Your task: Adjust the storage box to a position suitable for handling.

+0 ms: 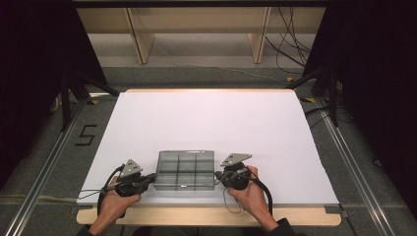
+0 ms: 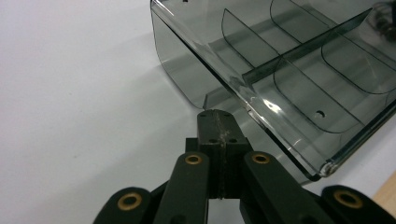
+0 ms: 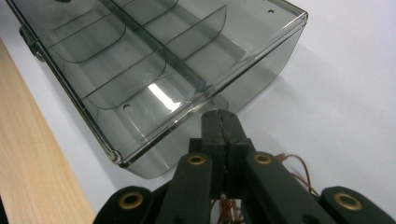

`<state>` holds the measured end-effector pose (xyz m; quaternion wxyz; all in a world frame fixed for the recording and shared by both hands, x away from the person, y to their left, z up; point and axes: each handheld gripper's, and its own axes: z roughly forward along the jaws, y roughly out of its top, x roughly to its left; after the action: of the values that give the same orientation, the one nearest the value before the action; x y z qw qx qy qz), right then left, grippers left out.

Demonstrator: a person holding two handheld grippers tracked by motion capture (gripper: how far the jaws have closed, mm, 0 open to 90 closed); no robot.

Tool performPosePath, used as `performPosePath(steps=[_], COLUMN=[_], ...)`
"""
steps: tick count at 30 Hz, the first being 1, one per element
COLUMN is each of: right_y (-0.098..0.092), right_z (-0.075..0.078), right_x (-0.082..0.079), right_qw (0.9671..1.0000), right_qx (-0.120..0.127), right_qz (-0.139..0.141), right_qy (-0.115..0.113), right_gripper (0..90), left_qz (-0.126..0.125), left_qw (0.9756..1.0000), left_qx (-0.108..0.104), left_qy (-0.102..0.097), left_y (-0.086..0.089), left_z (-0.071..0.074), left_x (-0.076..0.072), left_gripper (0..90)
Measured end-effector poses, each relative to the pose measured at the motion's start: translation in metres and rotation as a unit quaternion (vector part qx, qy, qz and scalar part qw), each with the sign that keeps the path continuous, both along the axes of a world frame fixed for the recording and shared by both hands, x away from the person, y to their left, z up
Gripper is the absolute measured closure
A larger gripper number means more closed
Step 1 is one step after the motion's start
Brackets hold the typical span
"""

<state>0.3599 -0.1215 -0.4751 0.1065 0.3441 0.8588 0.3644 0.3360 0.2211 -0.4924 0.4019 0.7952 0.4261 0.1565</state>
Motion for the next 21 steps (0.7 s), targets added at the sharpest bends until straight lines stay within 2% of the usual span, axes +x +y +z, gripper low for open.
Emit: performPosePath(steps=[1, 2, 3, 4, 5, 7, 9, 10, 11, 13, 14, 15, 17, 18, 20, 21], right_y=[0.001, 0.0, 0.001, 0.0, -0.001, -0.002, -0.002, -0.003, -0.003, -0.006, -0.005, -0.006, -0.007, -0.008, -0.009, -0.009], right_z=[0.0, 0.002, 0.0, 0.002, 0.001, 0.0, 0.001, 0.001, 0.0, 0.0, -0.002, 0.001, 0.0, -0.001, -0.001, -0.001], right_x=[-0.003, -0.005, -0.007, -0.009, -0.009, -0.012, -0.015, -0.018, -0.019, -0.019, -0.022, -0.024, -0.024, -0.024, -0.023, -0.023], right_qw=[1.0, 1.0, 1.0, 1.0, 0.9999, 0.9998, 0.9999, 0.9999, 0.9999, 0.9998, 0.9999, 0.9999, 0.9999, 0.9999, 0.9996, 0.9996], right_qx=[0.005, -0.004, 0.002, -0.005, -0.004, -0.003, -0.004, -0.005, -0.003, 0.0, 0.007, 0.002, 0.0, 0.003, 0.005, 0.005], right_qz=[-0.002, 0.001, -0.001, 0.002, 0.013, 0.017, 0.011, 0.011, 0.009, 0.022, 0.012, 0.011, 0.011, 0.016, 0.026, 0.028], right_qy=[0.001, 0.006, -0.003, 0.007, 0.003, -0.004, 0.001, 0.003, -0.005, -0.005, -0.007, 0.006, 0.002, -0.001, -0.004, -0.005], right_gripper=[90.0, 90.0, 90.0, 90.0, 90.0, 90.0, 90.0, 90.0, 90.0, 90.0, 90.0, 90.0, 90.0, 90.0, 90.0, 90.0], left_qz=[0.001, 0.001, 0.008, 0.008, 0.001, -0.002, 0.002, -0.007, -0.007, -0.011, -0.011, -0.007, -0.016, -0.008, -0.015, -0.013], left_qw=[1.0, 1.0, 0.9999, 0.9999, 1.0, 1.0, 1.0, 1.0, 1.0, 0.9999, 0.9999, 1.0, 0.9998, 0.9999, 0.9998, 0.9997], left_qx=[-0.001, 0.0, -0.007, -0.006, -0.004, -0.001, -0.005, 0.002, 0.002, 0.001, 0.0, -0.004, 0.004, -0.003, -0.006, -0.02], left_qy=[0.001, 0.008, 0.005, 0.004, 0.007, 0.006, 0.007, 0.001, 0.003, 0.004, 0.001, 0.002, 0.005, 0.005, 0.008, 0.001], left_y=[0.0, 0.001, -0.001, 0.0, 0.001, 0.001, 0.0, 0.0, -0.001, -0.001, -0.001, -0.003, -0.002, -0.003, -0.002, -0.003], left_z=[0.0, 0.001, 0.0, -0.001, 0.0, 0.001, 0.0, 0.0, 0.001, 0.001, 0.0, 0.0, 0.001, 0.0, 0.0, -0.002], left_x=[-0.002, -0.003, -0.005, -0.006, -0.007, -0.01, -0.013, -0.015, -0.015, -0.016, -0.017, -0.018, -0.019, -0.019, -0.019, -0.018], left_gripper=[89.5, 89.5, 89.5, 89.5, 89.5, 89.5, 89.5, 89.5, 89.5, 89.5, 89.5, 89.5, 89.5, 89.5, 89.4, 89.4])
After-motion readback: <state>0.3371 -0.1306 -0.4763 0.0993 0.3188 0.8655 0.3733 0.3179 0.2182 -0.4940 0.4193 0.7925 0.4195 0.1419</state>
